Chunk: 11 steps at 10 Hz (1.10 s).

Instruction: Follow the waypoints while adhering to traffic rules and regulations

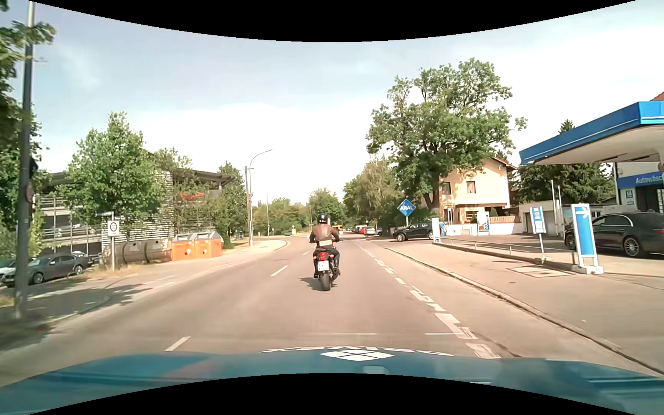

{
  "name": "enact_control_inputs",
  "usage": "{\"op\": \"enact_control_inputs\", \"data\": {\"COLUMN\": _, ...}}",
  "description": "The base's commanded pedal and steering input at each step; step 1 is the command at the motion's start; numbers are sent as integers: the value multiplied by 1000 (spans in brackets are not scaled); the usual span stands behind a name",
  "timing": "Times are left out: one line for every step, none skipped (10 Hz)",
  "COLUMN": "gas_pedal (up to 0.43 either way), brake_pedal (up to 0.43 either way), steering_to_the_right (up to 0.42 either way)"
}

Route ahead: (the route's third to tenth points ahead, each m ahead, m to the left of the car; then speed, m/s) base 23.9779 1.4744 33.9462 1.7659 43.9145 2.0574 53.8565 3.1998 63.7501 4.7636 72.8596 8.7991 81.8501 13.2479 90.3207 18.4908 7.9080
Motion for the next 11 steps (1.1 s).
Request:
{"op": "enact_control_inputs", "data": {"gas_pedal": 0, "brake_pedal": 0, "steering_to_the_right": -8}}
{"op": "enact_control_inputs", "data": {"gas_pedal": 0, "brake_pedal": 0, "steering_to_the_right": -7}}
{"op": "enact_control_inputs", "data": {"gas_pedal": 0, "brake_pedal": 0, "steering_to_the_right": -8}}
{"op": "enact_control_inputs", "data": {"gas_pedal": 0, "brake_pedal": 0, "steering_to_the_right": -8}}
{"op": "enact_control_inputs", "data": {"gas_pedal": 0, "brake_pedal": 0, "steering_to_the_right": -8}}
{"op": "enact_control_inputs", "data": {"gas_pedal": 0, "brake_pedal": 0, "steering_to_the_right": -8}}
{"op": "enact_control_inputs", "data": {"gas_pedal": 0, "brake_pedal": 0, "steering_to_the_right": -6}}
{"op": "enact_control_inputs", "data": {"gas_pedal": 0, "brake_pedal": 0, "steering_to_the_right": -6}}
{"op": "enact_control_inputs", "data": {"gas_pedal": 0, "brake_pedal": 0, "steering_to_the_right": -6}}
{"op": "enact_control_inputs", "data": {"gas_pedal": 0, "brake_pedal": 0, "steering_to_the_right": -6}}
{"op": "enact_control_inputs", "data": {"gas_pedal": 0, "brake_pedal": 0, "steering_to_the_right": -6}}
